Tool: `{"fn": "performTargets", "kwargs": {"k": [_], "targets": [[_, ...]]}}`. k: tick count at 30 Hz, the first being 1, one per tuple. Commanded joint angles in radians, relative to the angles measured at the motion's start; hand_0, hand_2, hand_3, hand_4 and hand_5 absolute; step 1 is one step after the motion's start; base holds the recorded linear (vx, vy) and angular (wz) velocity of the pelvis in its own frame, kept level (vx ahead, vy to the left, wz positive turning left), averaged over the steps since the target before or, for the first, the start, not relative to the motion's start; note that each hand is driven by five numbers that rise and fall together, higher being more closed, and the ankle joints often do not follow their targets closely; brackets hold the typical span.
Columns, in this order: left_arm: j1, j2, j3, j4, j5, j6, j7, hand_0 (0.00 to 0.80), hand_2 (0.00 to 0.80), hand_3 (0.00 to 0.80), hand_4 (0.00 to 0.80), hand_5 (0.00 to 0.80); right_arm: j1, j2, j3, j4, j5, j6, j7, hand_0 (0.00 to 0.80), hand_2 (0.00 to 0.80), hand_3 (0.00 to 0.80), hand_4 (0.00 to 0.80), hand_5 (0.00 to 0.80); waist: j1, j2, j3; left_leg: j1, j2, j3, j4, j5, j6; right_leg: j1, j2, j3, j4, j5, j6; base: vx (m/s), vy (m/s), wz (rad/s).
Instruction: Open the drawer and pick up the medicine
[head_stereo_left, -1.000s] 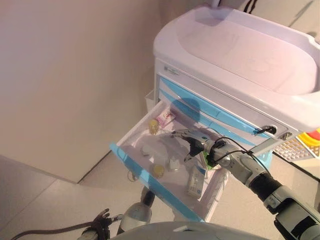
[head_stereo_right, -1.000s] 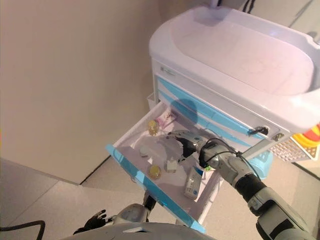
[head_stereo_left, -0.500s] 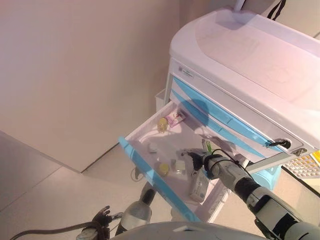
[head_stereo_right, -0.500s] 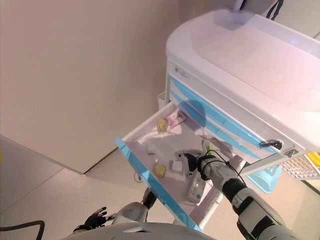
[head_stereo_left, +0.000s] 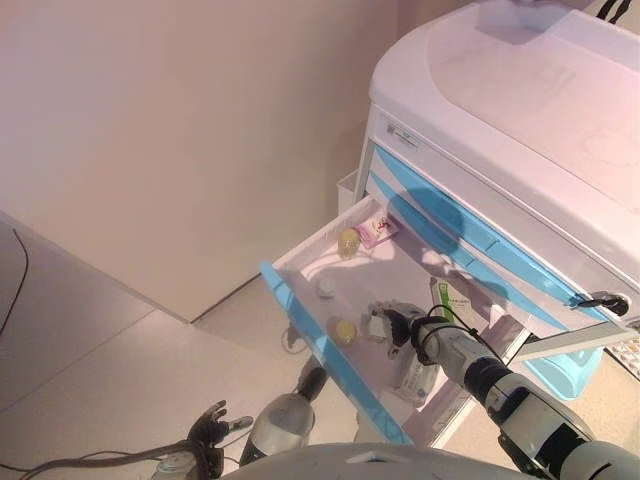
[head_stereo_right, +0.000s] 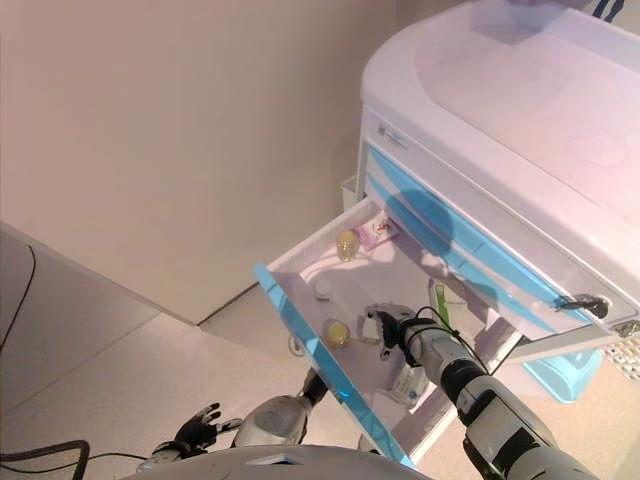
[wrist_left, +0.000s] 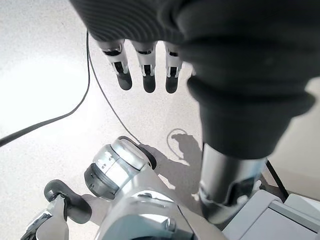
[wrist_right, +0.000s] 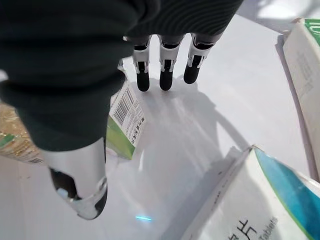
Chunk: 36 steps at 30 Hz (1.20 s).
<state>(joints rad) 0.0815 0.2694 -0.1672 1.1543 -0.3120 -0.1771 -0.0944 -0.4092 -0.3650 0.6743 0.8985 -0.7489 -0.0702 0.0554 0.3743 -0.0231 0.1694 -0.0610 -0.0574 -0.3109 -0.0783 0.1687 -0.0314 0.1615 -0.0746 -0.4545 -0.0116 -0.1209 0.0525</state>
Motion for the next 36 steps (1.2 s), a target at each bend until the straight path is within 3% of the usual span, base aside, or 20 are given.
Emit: {"fn": "performTargets", "kwargs": {"k": [1, 12, 14, 15, 31, 36], "targets": [[0.003, -0.003, -0.066, 0.003, 0.026, -0.022, 0.001, 0.0, 0.0, 0.0, 0.0, 0.0, -0.037, -0.01, 0.03, -0.036, 0.01, -0.014, -0.043, 0.0, 0.0, 0.0, 0.0, 0.0, 0.02, -0.004, -0.018, 0.052, -0.051, -0.005, 0.014, -0.107, 0.039, -0.1, -0.072, 0.078, 0.094, 0.067, 0.01, 0.0, 0.0, 0.0], [0.014, -0.01, -0.086, -0.01, 0.022, -0.036, -0.006, 0.0, 0.0, 0.0, 0.0, 0.0, -0.021, 0.015, 0.029, 0.044, -0.022, 0.027, -0.07, 0.0, 0.0, 0.0, 0.0, 0.0, 0.032, 0.008, -0.009, 0.052, -0.052, -0.016, 0.01, -0.104, 0.037, -0.102, -0.073, 0.069, 0.097, 0.061, 0.008, 0.0, 0.0, 0.0], [0.012, -0.01, -0.09, -0.011, 0.023, -0.04, -0.007, 0.0, 0.0, 0.0, 0.0, 0.0, -0.023, 0.02, 0.031, 0.064, -0.021, 0.025, -0.075, 0.637, 0.637, 0.637, 0.637, 0.637, 0.035, 0.009, -0.007, 0.05, -0.053, -0.018, 0.009, -0.103, 0.037, -0.103, -0.073, 0.067, 0.096, 0.061, 0.008, -0.003, -0.003, 0.03], [0.011, -0.01, -0.092, -0.012, 0.023, -0.041, -0.006, 0.0, 0.0, 0.0, 0.0, 0.0, -0.022, 0.023, 0.03, 0.069, -0.018, 0.027, -0.08, 0.8, 0.8, 0.8, 0.8, 0.8, 0.036, 0.01, -0.006, 0.05, -0.054, -0.021, 0.009, -0.101, 0.037, -0.103, -0.072, 0.066, 0.095, 0.061, 0.007, -0.002, -0.004, 0.05], [0.015, -0.014, -0.097, -0.011, 0.039, -0.044, -0.007, 0.0, 0.0, 0.0, 0.0, 0.0, -0.001, 0.027, 0.018, 0.073, -0.003, 0.012, -0.149, 0.8, 0.8, 0.8, 0.8, 0.8, 0.031, 0.003, -0.012, 0.054, -0.055, -0.016, 0.007, -0.106, 0.039, -0.104, -0.069, 0.075, 0.085, 0.069, 0.011, 0.001, 0.0, 0.02], [0.016, -0.01, -0.091, -0.01, 0.053, -0.037, -0.008, 0.0, 0.0, 0.0, 0.0, 0.0, 0.002, 0.002, 0.009, 0.027, -0.009, -0.022, -0.165, 0.8, 0.8, 0.8, 0.8, 0.8, 0.017, -0.005, -0.021, 0.058, -0.055, -0.007, 0.008, -0.107, 0.043, -0.105, -0.068, 0.084, 0.082, 0.08, 0.017, 0.002, -0.001, -0.01]]}}
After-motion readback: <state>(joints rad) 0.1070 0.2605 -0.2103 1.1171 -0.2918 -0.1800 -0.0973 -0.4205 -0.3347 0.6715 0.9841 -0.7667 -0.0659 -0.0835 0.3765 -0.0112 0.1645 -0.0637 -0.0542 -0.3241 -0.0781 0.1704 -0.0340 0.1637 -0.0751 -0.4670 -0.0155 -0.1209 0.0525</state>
